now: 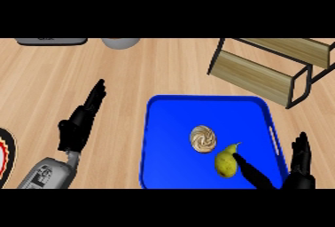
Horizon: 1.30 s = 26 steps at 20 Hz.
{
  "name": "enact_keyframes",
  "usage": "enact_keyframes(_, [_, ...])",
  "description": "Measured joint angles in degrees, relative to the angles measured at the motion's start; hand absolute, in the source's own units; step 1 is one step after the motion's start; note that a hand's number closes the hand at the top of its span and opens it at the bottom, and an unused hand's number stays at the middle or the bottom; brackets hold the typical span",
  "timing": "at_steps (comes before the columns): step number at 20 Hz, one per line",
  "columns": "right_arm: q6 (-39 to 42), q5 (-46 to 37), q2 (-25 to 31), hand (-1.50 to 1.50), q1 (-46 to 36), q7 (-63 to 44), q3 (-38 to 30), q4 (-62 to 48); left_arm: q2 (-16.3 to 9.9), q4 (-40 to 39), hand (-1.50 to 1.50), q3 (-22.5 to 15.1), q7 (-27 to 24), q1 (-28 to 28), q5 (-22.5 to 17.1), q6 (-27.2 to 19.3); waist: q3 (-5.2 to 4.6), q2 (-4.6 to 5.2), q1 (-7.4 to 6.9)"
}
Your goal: Pick the cupcake from the tray and place it in the tiered shelf
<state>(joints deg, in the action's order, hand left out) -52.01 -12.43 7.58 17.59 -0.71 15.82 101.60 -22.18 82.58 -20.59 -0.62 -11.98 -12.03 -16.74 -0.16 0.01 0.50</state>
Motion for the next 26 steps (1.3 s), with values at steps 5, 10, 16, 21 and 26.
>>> enact_keyframes(5, [4.5, -11.3, 5.3, -1.5, 0.9, -17.8, 3.6, 7.6, 0.7, -1.4, 0.0, 0.6, -0.7, -0.8, 0.3, 0.9, -0.13, 0.13, -0.42])
enact_keyframes(10, [15.1, -19.9, 9.7, -1.5, -1.8, -35.0, 5.2, 12.1, 0.7, -0.7, 0.0, 0.2, -0.3, -0.8, 0.8, 1.4, -0.26, 0.2, -1.31])
enact_keyframes(16, [31.1, -28.2, 12.7, -1.5, -6.7, -54.3, 9.5, 16.7, 1.7, -1.1, 0.0, 0.0, 0.1, -1.5, 1.4, 1.1, -0.32, 0.2, -1.67])
enact_keyframes(21, [41.7, -34.4, 8.7, -1.5, -14.7, -64.9, 13.1, 18.7, 2.1, -2.1, 0.0, 0.5, -0.1, -1.9, 1.7, 1.6, -0.21, 0.12, -1.57])
enact_keyframes(26, [47.0, -39.8, 1.5, -1.5, -21.4, -68.9, 15.3, 16.9, 2.5, -2.1, 0.0, 1.0, 0.5, -1.9, 2.0, 2.0, -0.07, -0.01, -1.29])
